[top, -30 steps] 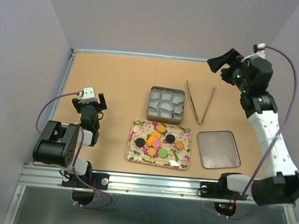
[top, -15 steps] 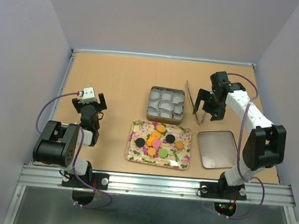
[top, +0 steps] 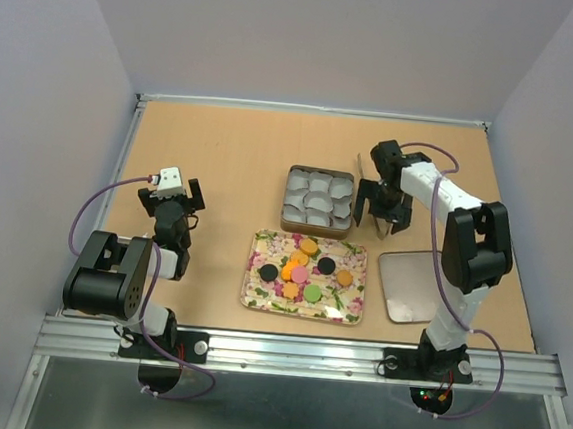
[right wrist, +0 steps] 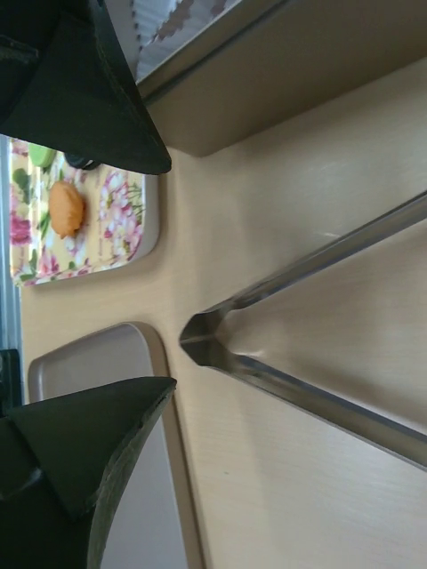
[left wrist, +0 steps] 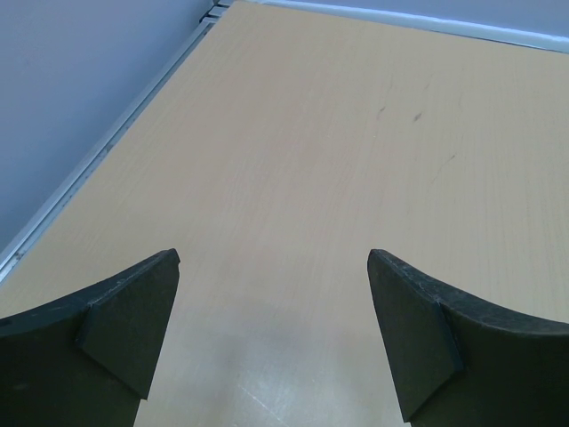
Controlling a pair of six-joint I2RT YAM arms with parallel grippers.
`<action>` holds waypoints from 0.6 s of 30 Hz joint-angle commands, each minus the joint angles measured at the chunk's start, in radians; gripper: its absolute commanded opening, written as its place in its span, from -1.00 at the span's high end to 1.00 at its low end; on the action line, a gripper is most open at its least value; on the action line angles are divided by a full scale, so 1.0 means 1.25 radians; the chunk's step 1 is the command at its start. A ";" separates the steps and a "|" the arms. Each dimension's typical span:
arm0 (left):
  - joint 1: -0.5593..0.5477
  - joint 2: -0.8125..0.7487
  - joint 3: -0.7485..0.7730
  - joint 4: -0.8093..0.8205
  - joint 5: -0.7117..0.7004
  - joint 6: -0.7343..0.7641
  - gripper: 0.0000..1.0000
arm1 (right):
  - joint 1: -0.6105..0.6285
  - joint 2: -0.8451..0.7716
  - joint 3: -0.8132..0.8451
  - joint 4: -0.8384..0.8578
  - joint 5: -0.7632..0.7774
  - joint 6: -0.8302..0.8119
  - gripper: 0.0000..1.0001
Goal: Pack the cookies
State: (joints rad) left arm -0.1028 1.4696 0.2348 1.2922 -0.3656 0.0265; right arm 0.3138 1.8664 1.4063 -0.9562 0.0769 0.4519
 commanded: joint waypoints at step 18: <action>0.004 -0.007 -0.005 0.228 -0.001 0.014 -0.97 | -0.061 0.065 0.062 0.074 0.012 -0.008 -1.00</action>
State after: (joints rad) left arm -0.1028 1.4696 0.2348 1.2922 -0.3656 0.0261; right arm 0.2836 1.9476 1.4837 -0.9321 0.1349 0.4480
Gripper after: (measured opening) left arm 0.986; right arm 0.998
